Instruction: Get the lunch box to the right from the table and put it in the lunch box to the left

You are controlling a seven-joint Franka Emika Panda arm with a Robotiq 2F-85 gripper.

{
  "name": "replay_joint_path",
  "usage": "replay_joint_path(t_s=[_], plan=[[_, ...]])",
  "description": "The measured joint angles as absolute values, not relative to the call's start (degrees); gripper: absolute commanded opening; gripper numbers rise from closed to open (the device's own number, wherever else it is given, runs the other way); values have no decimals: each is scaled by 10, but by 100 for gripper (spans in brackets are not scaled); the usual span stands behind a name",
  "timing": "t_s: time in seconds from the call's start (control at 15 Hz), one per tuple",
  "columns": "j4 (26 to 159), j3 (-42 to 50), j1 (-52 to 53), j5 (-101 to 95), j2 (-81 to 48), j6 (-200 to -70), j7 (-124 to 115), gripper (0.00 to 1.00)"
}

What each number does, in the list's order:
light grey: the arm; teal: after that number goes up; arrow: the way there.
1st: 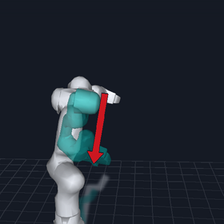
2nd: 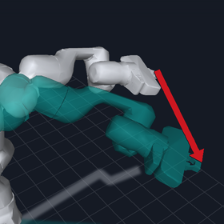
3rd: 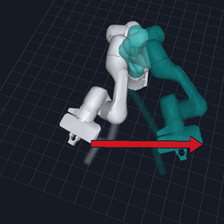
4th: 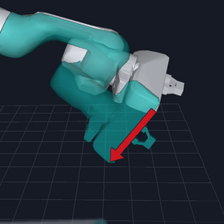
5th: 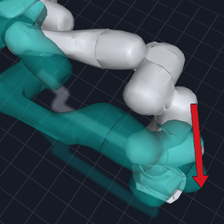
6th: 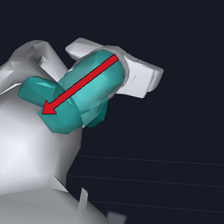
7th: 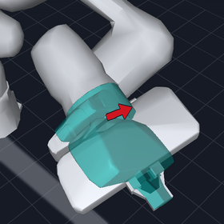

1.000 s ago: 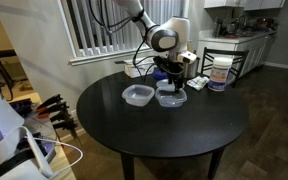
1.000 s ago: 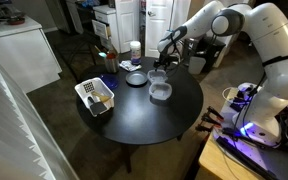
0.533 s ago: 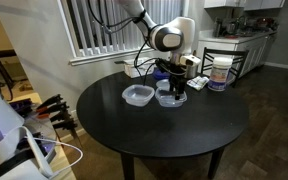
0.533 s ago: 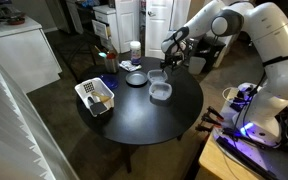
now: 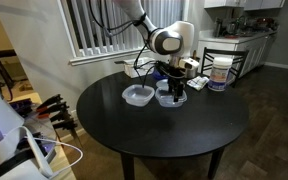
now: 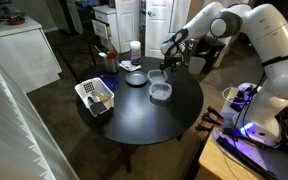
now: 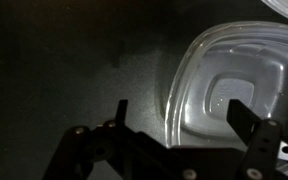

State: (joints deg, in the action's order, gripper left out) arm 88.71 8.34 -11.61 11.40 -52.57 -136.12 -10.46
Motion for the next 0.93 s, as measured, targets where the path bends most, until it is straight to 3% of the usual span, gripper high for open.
replay_joint_path(t_s=[0.2,0.27,0.4,0.93], plan=[[860,78,-122,115,-555,-1372,-105,100],[849,75,-126,115,-566,-1373,-105,75],[830,71,-132,115,-585,-1375,-104,68],[800,51,-152,115,-601,-1374,-88,15]])
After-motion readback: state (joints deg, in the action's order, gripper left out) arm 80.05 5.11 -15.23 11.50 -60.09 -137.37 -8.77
